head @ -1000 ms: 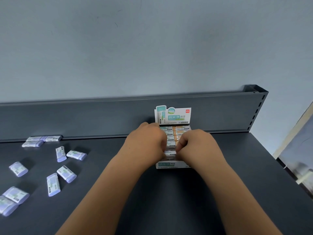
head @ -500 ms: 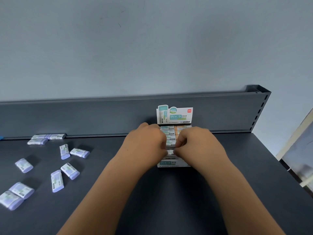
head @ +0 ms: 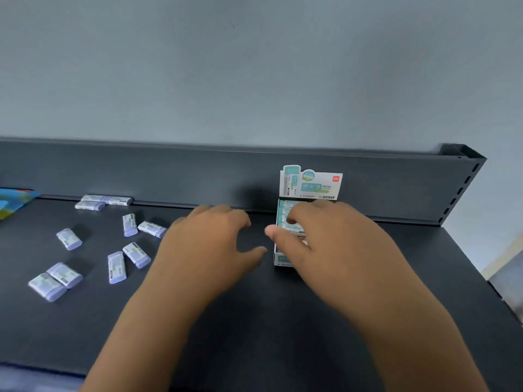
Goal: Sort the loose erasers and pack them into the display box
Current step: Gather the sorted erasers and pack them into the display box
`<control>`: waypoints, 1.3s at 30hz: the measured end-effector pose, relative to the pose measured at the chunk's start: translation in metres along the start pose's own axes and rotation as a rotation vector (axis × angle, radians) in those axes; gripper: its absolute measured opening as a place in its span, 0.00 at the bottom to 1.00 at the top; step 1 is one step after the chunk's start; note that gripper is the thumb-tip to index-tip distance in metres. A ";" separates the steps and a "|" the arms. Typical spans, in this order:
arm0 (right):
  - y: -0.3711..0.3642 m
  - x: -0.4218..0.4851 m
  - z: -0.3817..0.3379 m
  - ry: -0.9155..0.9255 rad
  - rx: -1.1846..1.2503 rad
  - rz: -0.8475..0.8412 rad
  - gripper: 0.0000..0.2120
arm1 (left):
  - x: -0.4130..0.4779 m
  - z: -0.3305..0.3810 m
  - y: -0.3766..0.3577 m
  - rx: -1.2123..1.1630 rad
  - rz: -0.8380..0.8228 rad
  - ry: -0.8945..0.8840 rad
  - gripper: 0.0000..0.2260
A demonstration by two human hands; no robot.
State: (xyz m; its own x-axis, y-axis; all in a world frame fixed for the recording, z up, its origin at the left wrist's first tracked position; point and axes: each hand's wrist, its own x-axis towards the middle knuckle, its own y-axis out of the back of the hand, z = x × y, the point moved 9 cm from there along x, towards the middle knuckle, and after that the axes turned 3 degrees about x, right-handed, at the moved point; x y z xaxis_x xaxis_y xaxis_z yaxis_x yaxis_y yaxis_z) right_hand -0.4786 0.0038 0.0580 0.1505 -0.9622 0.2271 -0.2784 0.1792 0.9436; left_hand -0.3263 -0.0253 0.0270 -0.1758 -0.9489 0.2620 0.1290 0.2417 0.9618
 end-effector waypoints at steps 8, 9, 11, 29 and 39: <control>-0.043 0.004 -0.064 0.076 0.108 -0.071 0.17 | -0.025 -0.068 0.005 -0.063 -0.016 0.012 0.33; -0.049 0.005 -0.074 0.076 0.120 -0.084 0.17 | -0.028 -0.081 0.005 -0.061 -0.012 0.007 0.32; -0.061 0.007 -0.094 0.049 0.115 -0.093 0.19 | -0.031 -0.107 0.006 -0.045 -0.017 -0.006 0.33; -0.121 0.029 -0.237 -0.072 0.164 -0.044 0.15 | -0.067 -0.306 0.011 -0.276 -0.046 -0.028 0.28; -0.138 0.083 -0.270 -0.037 0.060 -0.059 0.12 | -0.025 -0.358 0.004 -0.409 -0.023 -0.009 0.14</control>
State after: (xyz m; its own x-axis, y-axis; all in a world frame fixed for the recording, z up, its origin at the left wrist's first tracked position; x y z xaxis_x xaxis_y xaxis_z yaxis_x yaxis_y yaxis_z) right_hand -0.1721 -0.0455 0.0116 0.1338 -0.9778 0.1612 -0.3265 0.1100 0.9388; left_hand 0.0275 -0.0735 -0.0044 -0.1912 -0.9510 0.2431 0.5016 0.1182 0.8570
